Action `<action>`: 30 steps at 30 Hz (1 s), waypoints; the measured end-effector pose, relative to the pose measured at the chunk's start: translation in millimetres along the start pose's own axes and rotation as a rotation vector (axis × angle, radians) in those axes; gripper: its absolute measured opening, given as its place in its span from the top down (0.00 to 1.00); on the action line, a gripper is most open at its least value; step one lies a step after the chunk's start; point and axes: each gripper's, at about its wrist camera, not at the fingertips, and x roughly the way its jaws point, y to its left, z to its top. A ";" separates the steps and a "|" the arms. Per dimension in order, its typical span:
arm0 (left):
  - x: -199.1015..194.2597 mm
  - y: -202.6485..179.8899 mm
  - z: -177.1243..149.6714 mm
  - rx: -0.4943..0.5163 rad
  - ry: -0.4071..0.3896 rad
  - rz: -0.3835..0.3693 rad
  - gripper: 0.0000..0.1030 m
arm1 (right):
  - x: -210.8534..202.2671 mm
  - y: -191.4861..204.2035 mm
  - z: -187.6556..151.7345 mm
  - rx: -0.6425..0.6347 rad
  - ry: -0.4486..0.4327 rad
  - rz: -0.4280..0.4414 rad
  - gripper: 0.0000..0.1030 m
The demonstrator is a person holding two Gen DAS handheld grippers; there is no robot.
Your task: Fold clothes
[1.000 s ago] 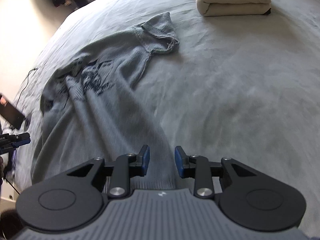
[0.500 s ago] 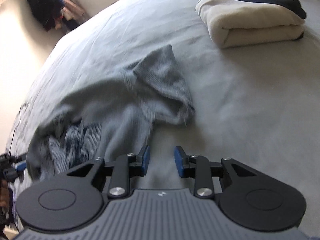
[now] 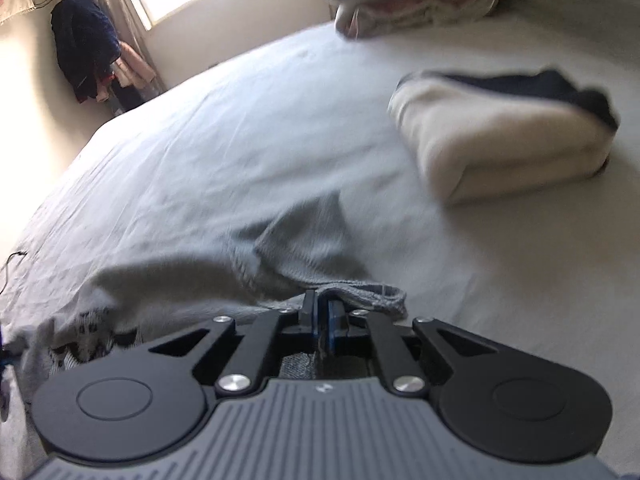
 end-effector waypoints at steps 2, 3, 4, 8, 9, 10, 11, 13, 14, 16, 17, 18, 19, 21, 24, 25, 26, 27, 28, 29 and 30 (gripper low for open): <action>-6.0 -8.9 7.5 0.035 -0.053 0.013 0.91 | -7.4 -4.3 6.7 -0.004 -0.025 -0.035 0.95; -9.1 -12.4 10.8 0.052 -0.073 0.017 0.91 | -10.2 -7.1 9.1 -0.003 -0.035 -0.048 0.95; -11.7 -15.5 13.7 0.067 -0.090 0.023 0.91 | -13.0 -10.0 11.5 -0.001 -0.045 -0.062 0.95; -10.7 -19.3 14.8 0.128 -0.084 0.063 0.91 | -17.7 -22.9 13.5 0.000 -0.043 -0.111 0.95; -9.2 -18.3 13.2 0.140 -0.081 0.075 0.91 | -16.4 -25.5 12.1 0.000 -0.034 -0.118 0.95; -7.9 -17.2 11.5 0.152 -0.078 0.086 0.91 | -16.5 -28.9 10.2 0.003 -0.027 -0.120 0.95; -9.0 -15.7 10.1 0.152 -0.081 0.085 0.91 | -17.3 -31.5 7.8 0.010 -0.025 -0.117 0.95; -13.3 -12.8 7.8 0.145 -0.085 0.073 0.91 | -22.1 -36.1 3.8 0.032 -0.029 -0.094 0.95; -16.1 -12.6 5.5 0.141 -0.082 0.064 0.91 | -25.4 -37.4 2.5 0.037 -0.030 -0.082 0.95; -25.3 -14.2 -0.9 0.159 -0.077 0.050 0.91 | -32.9 -36.8 -0.7 0.030 -0.028 -0.071 0.95; -30.8 -14.9 -4.6 0.175 -0.074 0.044 0.91 | -38.0 -36.6 -2.5 0.024 -0.026 -0.064 0.95; -36.9 -15.3 -8.7 0.197 -0.070 0.038 0.91 | -43.3 -36.3 -5.0 0.016 -0.023 -0.060 0.95; -43.9 -15.3 -13.3 0.227 -0.061 0.034 0.91 | -48.9 -36.1 -7.8 0.007 -0.021 -0.055 0.95; -56.5 -13.8 -23.4 0.274 -0.036 0.028 0.91 | -58.7 -37.1 -15.5 -0.021 -0.010 -0.047 0.95; -71.6 -9.3 -40.5 0.325 0.015 0.019 0.91 | -66.4 -40.5 -28.5 -0.053 0.033 -0.051 0.95; -75.5 -7.7 -46.9 0.340 0.034 0.014 0.91 | -69.3 -41.6 -33.3 -0.059 0.048 -0.053 0.95; -79.4 -6.1 -53.3 0.355 0.053 0.009 0.91 | -72.1 -43.2 -38.3 -0.064 0.061 -0.052 0.95; -83.3 -4.5 -59.7 0.371 0.072 0.004 0.91 | -74.1 -43.7 -42.7 -0.069 0.072 -0.052 0.95; -86.9 -2.9 -66.2 0.386 0.092 0.000 0.91 | -75.1 -43.9 -47.2 -0.078 0.085 -0.054 0.95; -87.4 -1.5 -72.7 0.399 0.113 0.004 0.91 | -75.8 -43.9 -50.8 -0.085 0.095 -0.055 0.95; -87.3 0.7 -79.8 0.409 0.138 0.007 0.91 | -75.7 -43.3 -51.2 -0.087 0.098 -0.052 0.95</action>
